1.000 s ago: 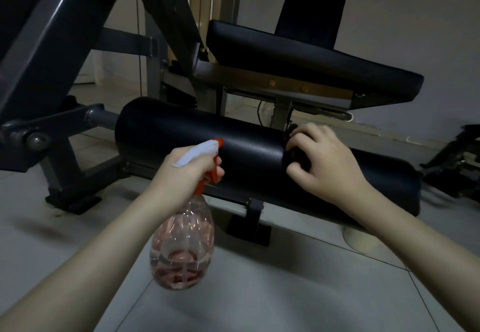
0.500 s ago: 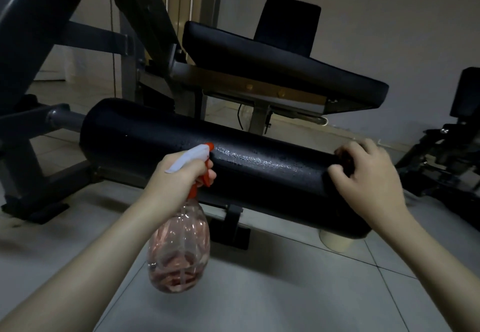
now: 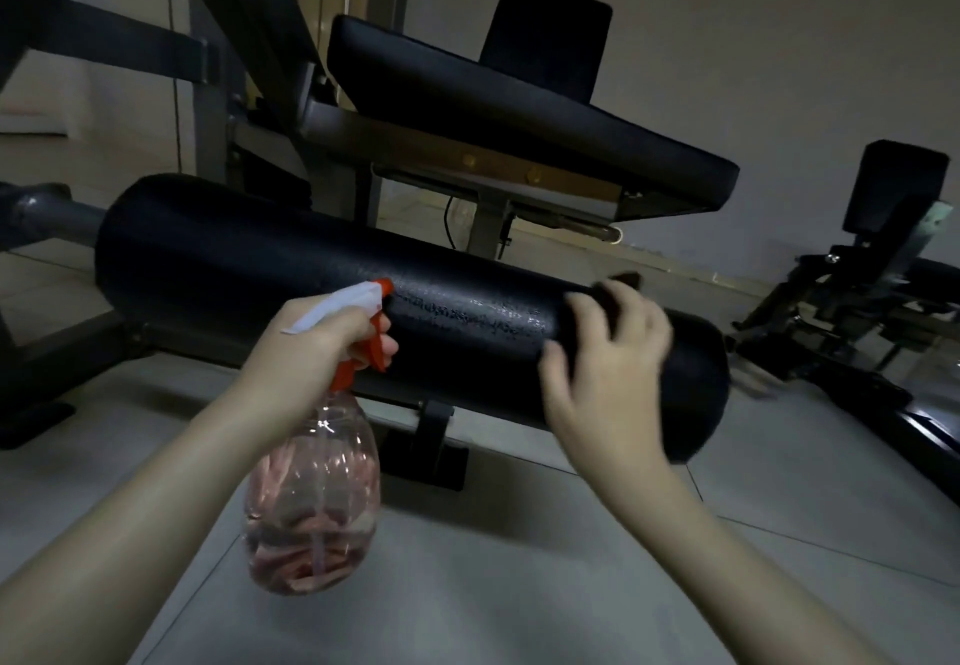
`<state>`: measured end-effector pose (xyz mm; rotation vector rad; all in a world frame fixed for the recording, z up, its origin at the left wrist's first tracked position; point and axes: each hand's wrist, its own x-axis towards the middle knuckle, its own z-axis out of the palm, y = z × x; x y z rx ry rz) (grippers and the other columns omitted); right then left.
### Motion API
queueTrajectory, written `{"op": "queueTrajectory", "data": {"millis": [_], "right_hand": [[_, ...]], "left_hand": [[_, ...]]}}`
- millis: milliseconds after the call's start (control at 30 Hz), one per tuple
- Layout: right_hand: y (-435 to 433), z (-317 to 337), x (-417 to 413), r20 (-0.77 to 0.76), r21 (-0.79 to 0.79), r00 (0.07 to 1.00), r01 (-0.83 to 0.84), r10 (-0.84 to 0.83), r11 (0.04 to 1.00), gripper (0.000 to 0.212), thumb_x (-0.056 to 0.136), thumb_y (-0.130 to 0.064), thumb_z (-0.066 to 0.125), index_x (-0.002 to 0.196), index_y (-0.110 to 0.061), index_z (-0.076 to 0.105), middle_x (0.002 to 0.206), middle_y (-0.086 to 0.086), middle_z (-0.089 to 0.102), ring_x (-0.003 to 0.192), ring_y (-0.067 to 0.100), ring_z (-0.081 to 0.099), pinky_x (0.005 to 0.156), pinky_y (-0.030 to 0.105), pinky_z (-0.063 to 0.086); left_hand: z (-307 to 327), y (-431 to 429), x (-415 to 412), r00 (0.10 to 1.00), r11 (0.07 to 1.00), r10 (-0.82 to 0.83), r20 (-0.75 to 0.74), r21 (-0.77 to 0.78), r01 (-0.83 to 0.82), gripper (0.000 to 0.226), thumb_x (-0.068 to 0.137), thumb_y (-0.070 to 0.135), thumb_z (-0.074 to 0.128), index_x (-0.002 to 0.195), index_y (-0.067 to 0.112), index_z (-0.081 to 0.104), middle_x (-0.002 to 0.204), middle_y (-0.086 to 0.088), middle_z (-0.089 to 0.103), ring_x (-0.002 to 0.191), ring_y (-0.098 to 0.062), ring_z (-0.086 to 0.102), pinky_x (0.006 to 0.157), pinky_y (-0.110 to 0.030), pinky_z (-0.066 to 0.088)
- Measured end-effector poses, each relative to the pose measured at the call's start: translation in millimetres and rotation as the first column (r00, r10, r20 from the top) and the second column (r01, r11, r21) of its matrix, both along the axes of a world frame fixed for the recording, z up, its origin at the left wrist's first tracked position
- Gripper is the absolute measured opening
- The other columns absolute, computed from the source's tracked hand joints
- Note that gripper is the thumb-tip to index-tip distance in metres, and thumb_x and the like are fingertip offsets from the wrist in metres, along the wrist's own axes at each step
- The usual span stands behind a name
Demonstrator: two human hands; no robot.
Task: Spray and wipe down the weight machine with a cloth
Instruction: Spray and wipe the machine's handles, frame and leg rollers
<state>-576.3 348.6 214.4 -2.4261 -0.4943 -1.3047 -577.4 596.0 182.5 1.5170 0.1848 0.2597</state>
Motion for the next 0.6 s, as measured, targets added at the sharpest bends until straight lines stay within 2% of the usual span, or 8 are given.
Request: {"op": "queueTrajectory", "data": {"millis": [100,167,233,300,367,433,533,600], "right_hand": [[9.4,4.4,-4.9,-0.082,-0.102,0.992,-0.106,0.098,0.989,0.045,0.083,-0.03,0.046,0.123,-0.011,0.053,0.137,0.014,0.04,0.127,0.035,0.028,0.104,0.046,0.03],[-9.4,5.2,-8.6,-0.089,-0.197,0.987,-0.149,0.134,0.969,0.045,0.085,-0.029,0.046,0.125,-0.011,0.053,0.136,0.014,0.042,0.126,0.035,0.034,0.104,0.041,0.033],[-35.9,-0.9,-13.7,0.005,-0.285,0.991,-0.127,0.134,0.95,0.042,0.086,-0.028,0.051,0.122,-0.008,0.058,0.128,0.015,0.051,0.117,0.036,0.045,0.1,0.037,0.035],[-52.8,-11.6,-14.6,0.13,-0.35,0.981,-0.089,0.142,0.933,0.038,0.086,-0.027,0.057,0.115,-0.004,0.063,0.119,0.018,0.058,0.109,0.035,0.048,0.099,0.038,0.037],[-48.8,-20.5,-8.3,0.197,-0.349,0.965,-0.094,0.171,0.933,0.034,0.086,-0.024,0.057,0.112,-0.004,0.063,0.114,0.018,0.059,0.11,0.035,0.045,0.099,0.042,0.038],[-24.5,-19.8,-1.8,0.196,-0.275,0.963,-0.128,0.186,0.953,0.03,0.088,-0.023,0.054,0.112,-0.006,0.061,0.114,0.017,0.055,0.116,0.038,0.042,0.101,0.046,0.038],[26.9,-1.0,10.1,0.164,-0.263,0.96,-0.179,0.227,0.948,0.026,0.089,-0.021,0.052,0.103,-0.003,0.065,0.114,0.021,0.058,0.12,0.042,0.043,0.1,0.05,0.04],[59.1,14.4,18.7,0.13,-0.272,0.956,-0.221,0.264,0.936,0.025,0.089,-0.021,0.05,0.1,-0.003,0.066,0.112,0.02,0.059,0.116,0.042,0.047,0.098,0.049,0.042]], "left_hand": [[14.0,-7.5,-3.9,0.999,0.997,0.041,0.009,-0.061,-0.04,0.037,0.093,-0.004,0.038,0.082,0.021,0.063,0.05,0.004,0.066,0.05,-0.016,0.068,0.069,-0.038,0.051],[22.3,-13.4,-12.7,0.999,0.997,0.037,0.011,-0.066,-0.036,0.028,0.095,0.003,0.043,0.087,0.018,0.065,0.048,0.002,0.064,0.047,-0.016,0.067,0.062,-0.035,0.052],[34.5,-23.3,-22.5,0.999,0.999,-0.027,-0.017,-0.032,0.026,0.018,0.096,0.009,0.047,0.087,0.008,0.061,0.05,-0.011,0.059,0.044,-0.021,0.062,0.051,-0.029,0.051],[44.3,-28.6,-25.5,0.995,0.996,-0.094,-0.022,-0.003,0.094,0.018,0.098,0.008,0.044,0.085,0.008,0.055,0.06,-0.013,0.053,0.046,-0.022,0.057,0.051,-0.027,0.048],[49.3,-27.2,-22.8,0.998,0.998,-0.06,-0.033,-0.025,0.06,0.021,0.095,-0.001,0.042,0.085,0.007,0.058,0.057,-0.01,0.059,0.044,-0.02,0.061,0.054,-0.028,0.051],[48.7,-20.0,-21.0,1.0,0.997,0.005,-0.029,-0.077,-0.007,0.027,0.093,-0.002,0.041,0.088,0.013,0.063,0.049,-0.002,0.064,0.044,-0.017,0.065,0.05,-0.029,0.054],[43.9,-13.5,-24.8,0.999,0.999,0.018,0.03,-0.031,-0.017,0.03,0.091,-0.002,0.042,0.083,0.016,0.065,0.052,-0.001,0.067,0.048,-0.018,0.068,0.053,-0.029,0.053],[42.7,-13.1,-31.1,1.0,1.0,-0.009,0.005,0.006,0.009,0.026,0.094,-0.002,0.039,0.086,0.008,0.061,0.042,-0.003,0.062,0.037,-0.017,0.062,0.036,-0.025,0.047]]}}
